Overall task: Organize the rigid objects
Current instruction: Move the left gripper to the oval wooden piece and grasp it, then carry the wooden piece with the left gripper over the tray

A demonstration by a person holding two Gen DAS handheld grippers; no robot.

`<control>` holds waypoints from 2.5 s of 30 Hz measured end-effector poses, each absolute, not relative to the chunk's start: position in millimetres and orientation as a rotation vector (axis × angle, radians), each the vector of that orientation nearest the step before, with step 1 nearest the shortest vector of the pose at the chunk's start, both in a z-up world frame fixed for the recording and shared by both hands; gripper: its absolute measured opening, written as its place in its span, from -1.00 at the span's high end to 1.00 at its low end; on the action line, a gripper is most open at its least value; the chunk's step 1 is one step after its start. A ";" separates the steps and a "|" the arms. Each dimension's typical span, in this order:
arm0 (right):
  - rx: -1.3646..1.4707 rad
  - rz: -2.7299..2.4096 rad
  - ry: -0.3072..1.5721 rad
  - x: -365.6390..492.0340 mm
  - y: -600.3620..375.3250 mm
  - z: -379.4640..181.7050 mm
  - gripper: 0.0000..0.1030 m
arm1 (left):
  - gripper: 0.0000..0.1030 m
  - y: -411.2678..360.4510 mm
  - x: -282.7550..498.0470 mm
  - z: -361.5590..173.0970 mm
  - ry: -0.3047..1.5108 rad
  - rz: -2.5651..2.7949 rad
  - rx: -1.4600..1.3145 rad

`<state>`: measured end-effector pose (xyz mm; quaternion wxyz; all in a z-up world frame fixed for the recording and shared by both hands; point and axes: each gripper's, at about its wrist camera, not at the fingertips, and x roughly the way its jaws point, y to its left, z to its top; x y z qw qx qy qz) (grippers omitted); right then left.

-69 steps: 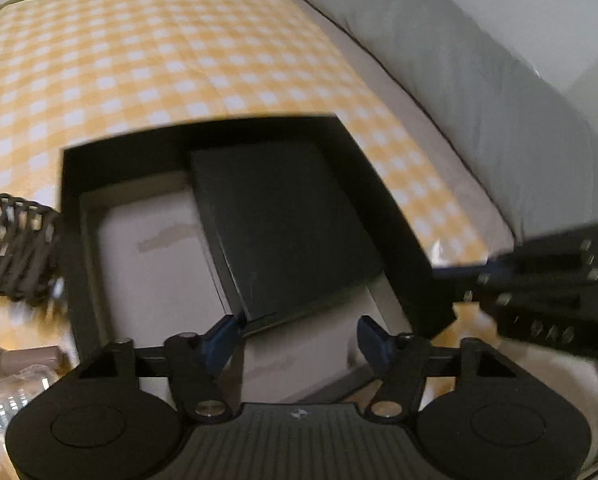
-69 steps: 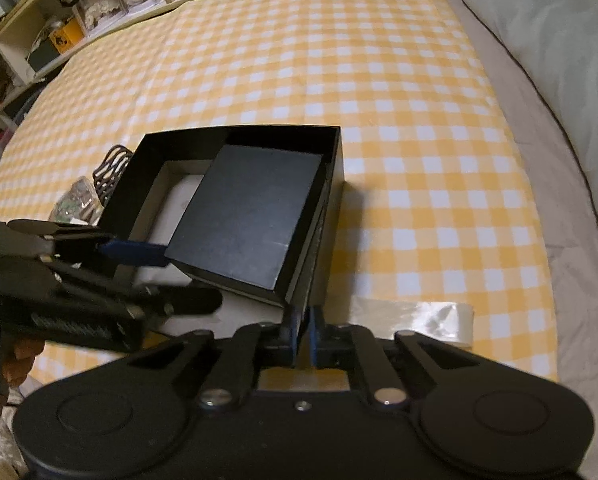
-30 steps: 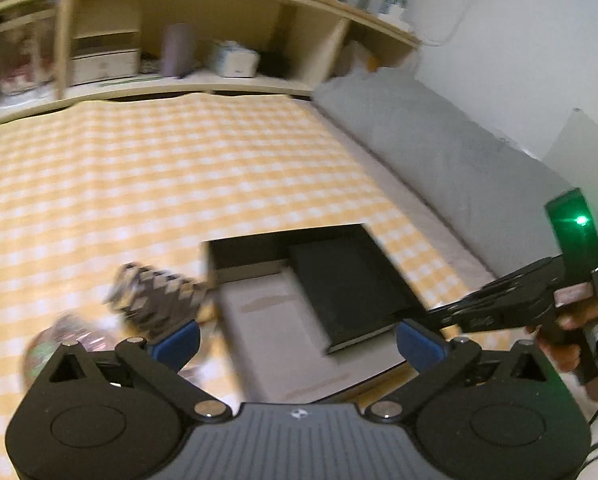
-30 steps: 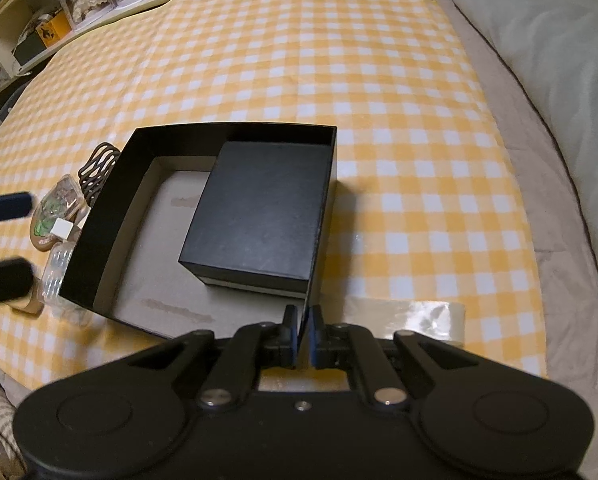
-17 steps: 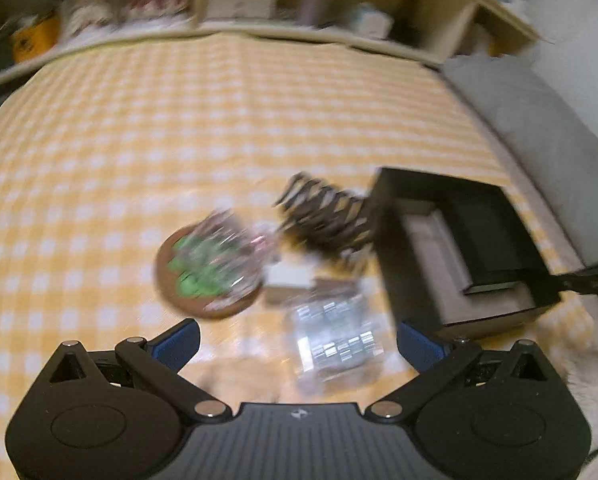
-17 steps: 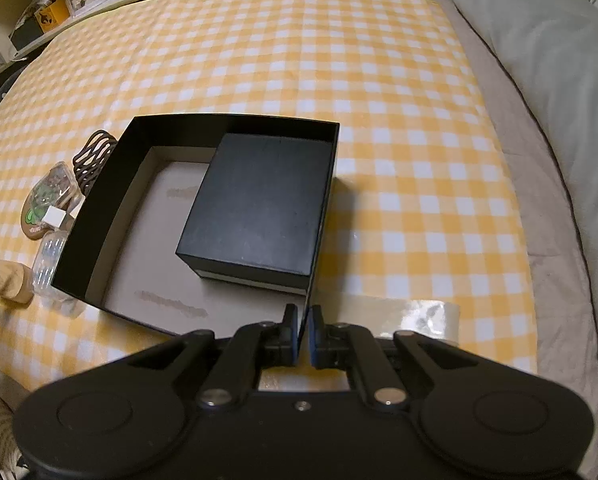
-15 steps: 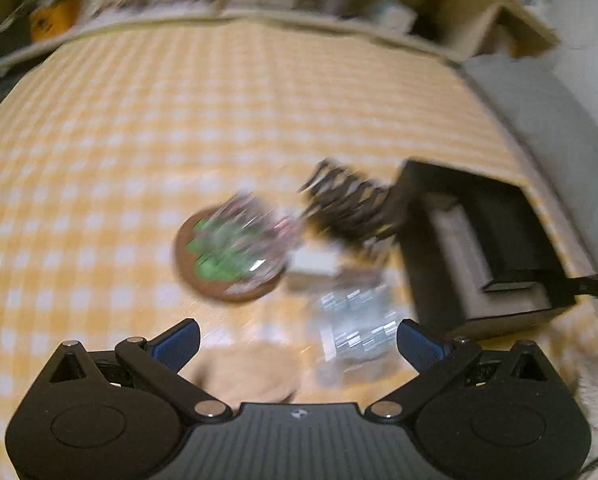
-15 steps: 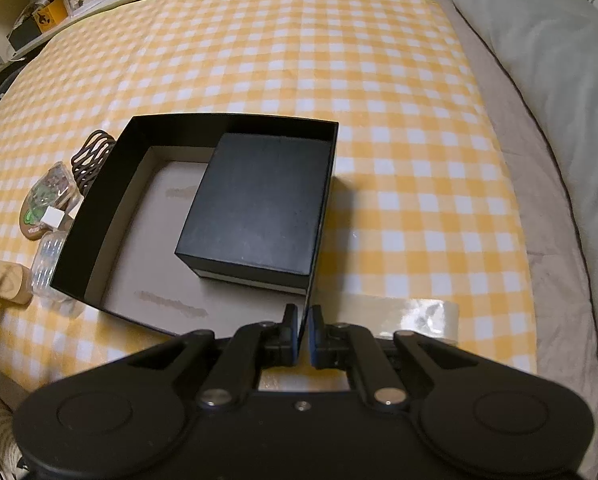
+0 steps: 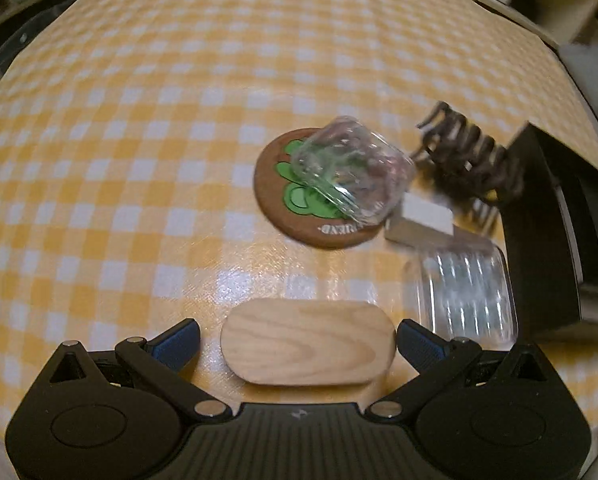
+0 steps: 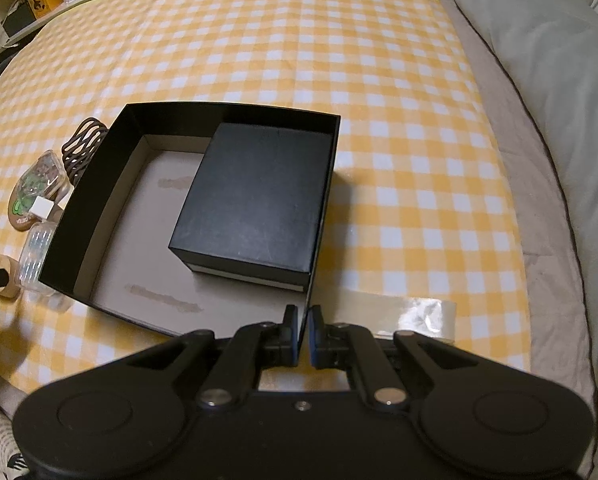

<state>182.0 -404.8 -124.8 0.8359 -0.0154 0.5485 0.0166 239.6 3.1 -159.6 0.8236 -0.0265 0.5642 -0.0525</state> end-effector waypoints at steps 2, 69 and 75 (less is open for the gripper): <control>-0.033 0.036 1.161 182.2 -404.6 -125.3 0.89 | -1.00 6.2 242.4 -159.5 1.200 -0.107 -0.079; 0.210 -0.013 1.096 214.2 -418.0 -122.2 0.90 | -0.87 -248.5 225.7 -134.2 1.086 -0.641 -0.179; 0.209 -0.015 1.098 214.2 -418.2 -121.8 0.90 | -0.91 -245.4 226.8 -138.2 1.127 -0.652 -0.203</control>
